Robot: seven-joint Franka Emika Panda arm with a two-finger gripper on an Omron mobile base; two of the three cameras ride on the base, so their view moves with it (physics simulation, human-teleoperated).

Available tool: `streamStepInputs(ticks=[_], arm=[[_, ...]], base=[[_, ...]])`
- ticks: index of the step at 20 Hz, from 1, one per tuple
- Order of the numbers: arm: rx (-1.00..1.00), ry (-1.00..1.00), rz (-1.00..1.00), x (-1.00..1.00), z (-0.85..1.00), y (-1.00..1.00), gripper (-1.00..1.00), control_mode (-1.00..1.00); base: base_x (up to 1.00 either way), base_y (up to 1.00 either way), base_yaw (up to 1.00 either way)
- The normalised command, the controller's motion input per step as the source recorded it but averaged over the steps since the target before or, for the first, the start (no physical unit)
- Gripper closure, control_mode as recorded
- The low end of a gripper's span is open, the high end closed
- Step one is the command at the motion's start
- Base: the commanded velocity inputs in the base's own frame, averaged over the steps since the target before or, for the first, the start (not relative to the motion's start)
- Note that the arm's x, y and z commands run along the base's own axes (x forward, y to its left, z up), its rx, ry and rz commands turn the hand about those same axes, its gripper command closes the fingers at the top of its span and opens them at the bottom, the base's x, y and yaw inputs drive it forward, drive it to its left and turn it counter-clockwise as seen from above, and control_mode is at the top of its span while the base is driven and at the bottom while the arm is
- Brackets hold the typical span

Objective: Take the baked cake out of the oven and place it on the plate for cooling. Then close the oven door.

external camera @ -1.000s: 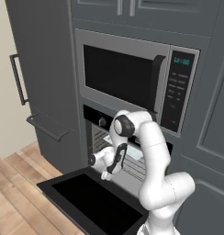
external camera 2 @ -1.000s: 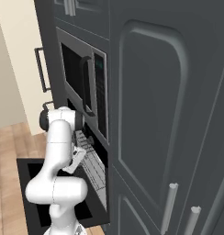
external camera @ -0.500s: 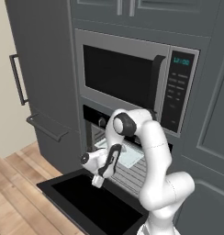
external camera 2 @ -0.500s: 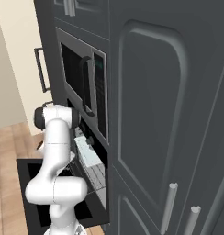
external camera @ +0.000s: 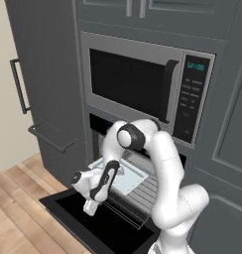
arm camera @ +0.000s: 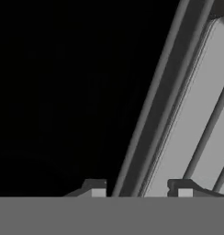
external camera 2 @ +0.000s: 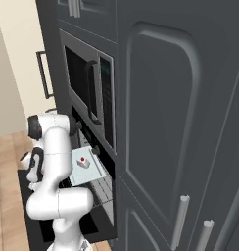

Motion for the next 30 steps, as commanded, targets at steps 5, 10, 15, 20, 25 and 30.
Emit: streamStepInputs(ticks=[5, 10, 15, 20, 25, 30], arm=[[0.00, 0.09, 0.02, -0.80, -0.16, 0.83, 1.00, -1.00], [0.00, 0.04, 0.00, -0.82, -0.06, 0.68, 1.00, -1.00], [0.06, -0.17, 0.00, -0.74, 0.79, 0.11, -1.00, -1.00], [0.11, -0.33, -0.03, -0.14, 1.00, -0.29, -1.00, -1.00], [0.07, -0.06, -0.10, 0.51, 1.00, -0.46, -1.00, -1.00], [0.02, 0.00, -0.07, 0.82, 0.97, -0.30, -1.00, -1.00]], base=[[0.00, 0.00, 0.00], [0.00, 0.00, 0.00], [0.00, 0.00, 0.00], [0.00, 0.00, 0.00], [0.00, 0.00, 0.00], [0.00, 0.00, 0.00]])
